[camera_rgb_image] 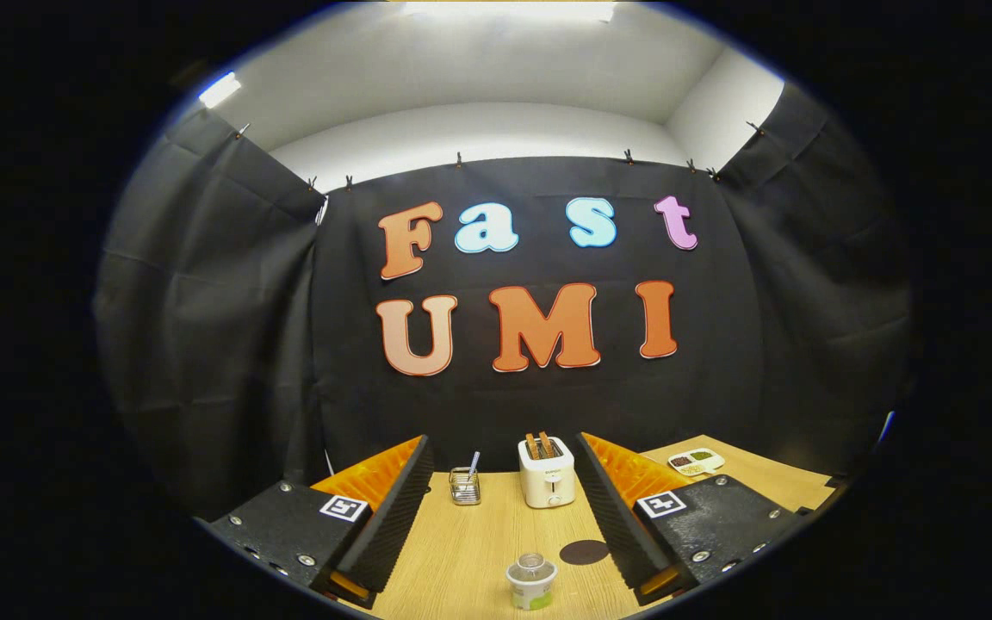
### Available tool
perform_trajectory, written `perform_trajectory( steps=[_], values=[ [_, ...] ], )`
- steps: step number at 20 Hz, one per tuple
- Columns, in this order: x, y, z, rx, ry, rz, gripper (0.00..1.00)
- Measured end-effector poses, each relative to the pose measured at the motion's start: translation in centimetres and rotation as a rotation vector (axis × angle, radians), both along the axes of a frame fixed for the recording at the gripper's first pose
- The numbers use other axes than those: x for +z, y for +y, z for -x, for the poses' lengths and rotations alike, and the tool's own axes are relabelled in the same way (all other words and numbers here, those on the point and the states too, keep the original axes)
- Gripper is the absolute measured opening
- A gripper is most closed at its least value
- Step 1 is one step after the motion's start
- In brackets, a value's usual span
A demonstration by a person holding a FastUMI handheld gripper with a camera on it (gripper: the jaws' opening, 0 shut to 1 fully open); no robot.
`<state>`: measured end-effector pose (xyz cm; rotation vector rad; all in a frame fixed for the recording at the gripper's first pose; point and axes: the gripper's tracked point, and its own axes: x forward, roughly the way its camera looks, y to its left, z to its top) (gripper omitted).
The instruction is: Take the bottle from table, then pour the juice into the cup, finally place the bottle on the coaster
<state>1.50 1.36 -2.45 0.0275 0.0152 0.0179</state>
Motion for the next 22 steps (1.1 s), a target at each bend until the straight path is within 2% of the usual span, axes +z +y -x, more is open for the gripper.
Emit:
perform_trajectory(
  steps=[7, 22],
  values=[
    [-3.8, -0.3, -0.9, -0.016, 0.082, 0.002, 0.98],
    [-19.7, -1.8, -2.8, -0.050, 0.346, 0.018, 0.98]
  ],
)
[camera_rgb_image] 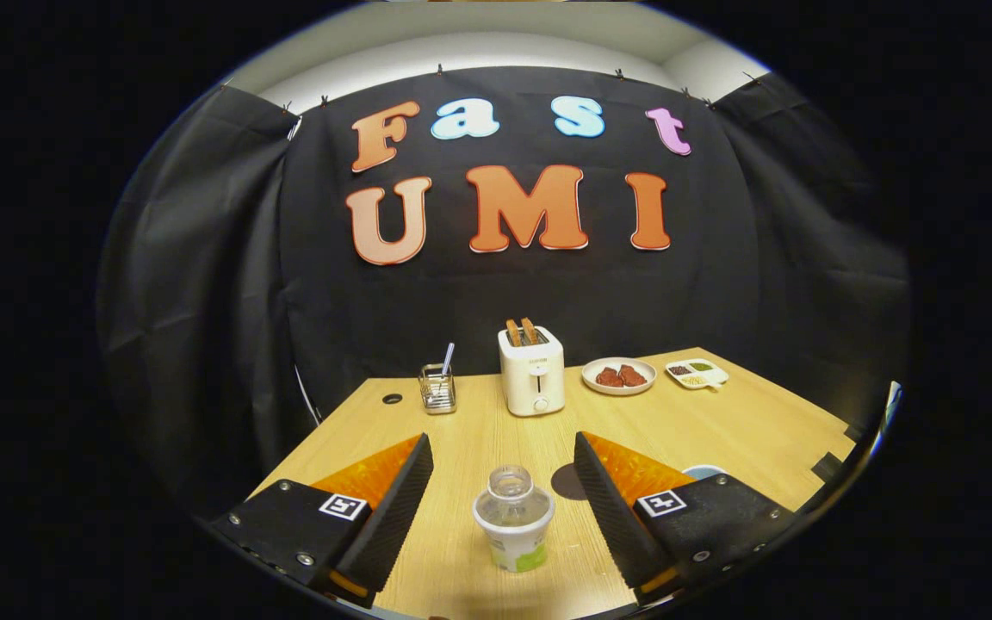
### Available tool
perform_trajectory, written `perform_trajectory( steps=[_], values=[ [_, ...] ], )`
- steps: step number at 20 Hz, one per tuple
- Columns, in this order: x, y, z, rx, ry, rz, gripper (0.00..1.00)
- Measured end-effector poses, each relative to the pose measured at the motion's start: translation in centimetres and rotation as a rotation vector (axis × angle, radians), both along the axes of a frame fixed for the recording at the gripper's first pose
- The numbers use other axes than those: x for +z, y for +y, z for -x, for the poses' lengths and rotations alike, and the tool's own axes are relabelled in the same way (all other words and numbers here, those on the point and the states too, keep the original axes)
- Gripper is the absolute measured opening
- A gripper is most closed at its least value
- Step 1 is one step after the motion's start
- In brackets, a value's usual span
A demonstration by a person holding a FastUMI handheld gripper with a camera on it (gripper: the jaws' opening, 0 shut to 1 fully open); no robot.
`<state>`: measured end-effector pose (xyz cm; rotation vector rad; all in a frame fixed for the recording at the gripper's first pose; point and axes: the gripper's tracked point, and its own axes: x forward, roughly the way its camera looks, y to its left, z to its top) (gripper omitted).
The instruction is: Take the bottle from table, then pour the juice into the cup, finally place the bottle on the coaster
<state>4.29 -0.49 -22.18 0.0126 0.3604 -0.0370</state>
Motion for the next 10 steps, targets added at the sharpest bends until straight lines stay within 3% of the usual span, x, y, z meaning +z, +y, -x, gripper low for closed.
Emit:
perform_trajectory(
  steps=[10],
  values=[
    [-7.1, 0.2, 0.3, 0.003, 0.124, 0.023, 0.98]
  ],
)
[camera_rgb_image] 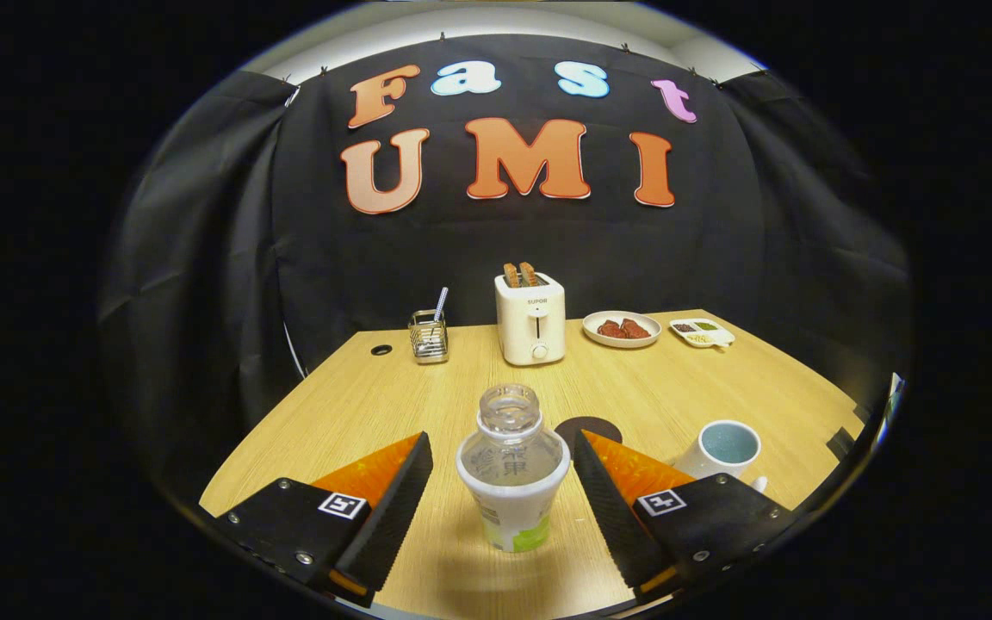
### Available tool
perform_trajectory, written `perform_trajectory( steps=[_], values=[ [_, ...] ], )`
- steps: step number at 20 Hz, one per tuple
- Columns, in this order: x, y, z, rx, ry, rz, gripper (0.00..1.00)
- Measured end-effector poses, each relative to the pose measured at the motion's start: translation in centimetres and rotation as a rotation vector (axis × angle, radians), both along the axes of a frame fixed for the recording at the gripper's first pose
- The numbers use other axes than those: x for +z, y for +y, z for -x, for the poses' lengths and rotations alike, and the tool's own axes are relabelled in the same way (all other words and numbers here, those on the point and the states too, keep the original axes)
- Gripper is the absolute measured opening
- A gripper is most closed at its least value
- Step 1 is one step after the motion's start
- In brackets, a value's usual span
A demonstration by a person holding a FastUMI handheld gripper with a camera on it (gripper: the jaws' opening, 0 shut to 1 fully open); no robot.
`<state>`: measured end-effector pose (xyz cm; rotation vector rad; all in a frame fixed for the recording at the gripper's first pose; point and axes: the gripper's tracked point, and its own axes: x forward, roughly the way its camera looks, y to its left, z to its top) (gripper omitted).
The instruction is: Take the bottle from table, then pour the juice into the cup, finally place the bottle on the coaster
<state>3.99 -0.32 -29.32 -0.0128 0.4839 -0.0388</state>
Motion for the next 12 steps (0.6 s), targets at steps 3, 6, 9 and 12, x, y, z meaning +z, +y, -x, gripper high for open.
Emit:
perform_trajectory(
  steps=[3, 6, 9, 12],
  values=[
    [-1.2, -0.4, -0.1, -0.005, 0.026, 0.033, 0.99],
    [-2.6, -0.6, 0.1, -0.014, 0.051, 0.037, 0.99],
    [-3.3, -0.6, 0.3, -0.020, 0.059, 0.036, 0.98],
    [-3.6, -1.0, 0.4, -0.023, 0.058, 0.042, 0.80]
  ],
)
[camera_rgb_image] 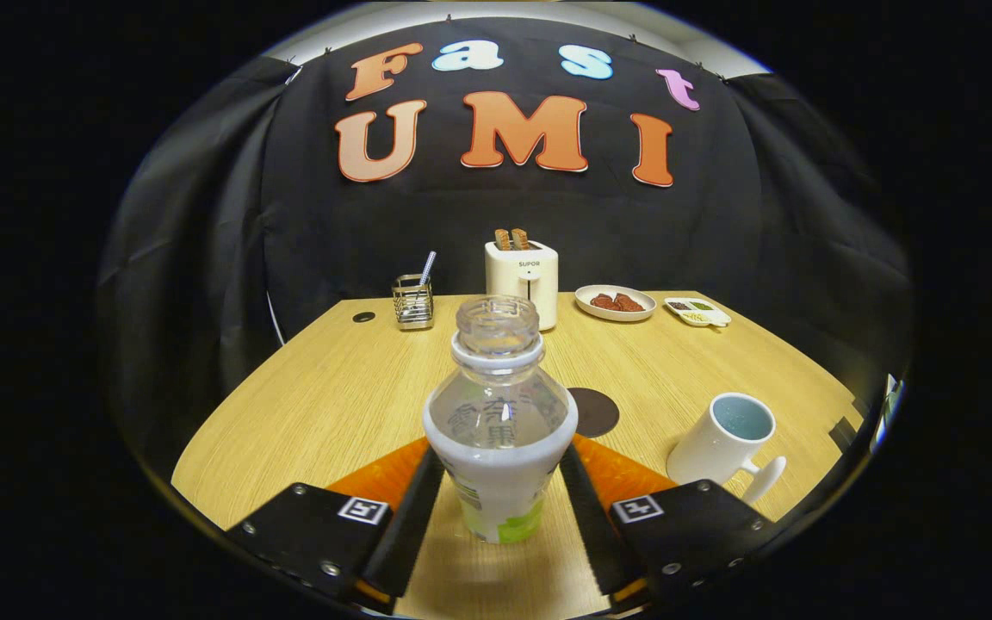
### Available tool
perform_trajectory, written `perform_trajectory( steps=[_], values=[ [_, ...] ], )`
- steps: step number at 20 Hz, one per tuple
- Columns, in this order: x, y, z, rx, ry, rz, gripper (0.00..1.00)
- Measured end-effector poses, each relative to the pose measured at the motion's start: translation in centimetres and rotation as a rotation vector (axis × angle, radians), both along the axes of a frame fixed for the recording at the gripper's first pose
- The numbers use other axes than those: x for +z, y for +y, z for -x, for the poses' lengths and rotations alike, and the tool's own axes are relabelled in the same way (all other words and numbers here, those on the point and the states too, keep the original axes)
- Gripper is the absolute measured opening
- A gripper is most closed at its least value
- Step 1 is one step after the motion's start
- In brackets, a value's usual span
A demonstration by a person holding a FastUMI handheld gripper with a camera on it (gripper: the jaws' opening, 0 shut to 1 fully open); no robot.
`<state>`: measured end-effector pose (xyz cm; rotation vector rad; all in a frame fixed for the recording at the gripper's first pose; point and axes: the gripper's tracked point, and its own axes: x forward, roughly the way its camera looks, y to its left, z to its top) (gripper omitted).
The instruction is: Take the bottle from table, then pour the juice into the cup, finally place the bottle on the coaster
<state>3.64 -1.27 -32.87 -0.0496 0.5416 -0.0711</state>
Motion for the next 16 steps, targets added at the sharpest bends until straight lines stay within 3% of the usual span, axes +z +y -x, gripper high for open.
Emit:
perform_trajectory(
  steps=[1, 4, 9, 16],
  values=[
    [0.0, 0.0, 0.0, -0.004, 0.001, -0.005, 0.67],
    [0.0, 0.0, 0.0, -0.001, 0.014, -0.025, 0.59],
    [2.1, -0.9, 0.0, -0.063, -0.002, -0.088, 0.58],
    [5.2, -1.1, -1.1, -0.095, -0.067, -0.278, 0.58]
  ],
)
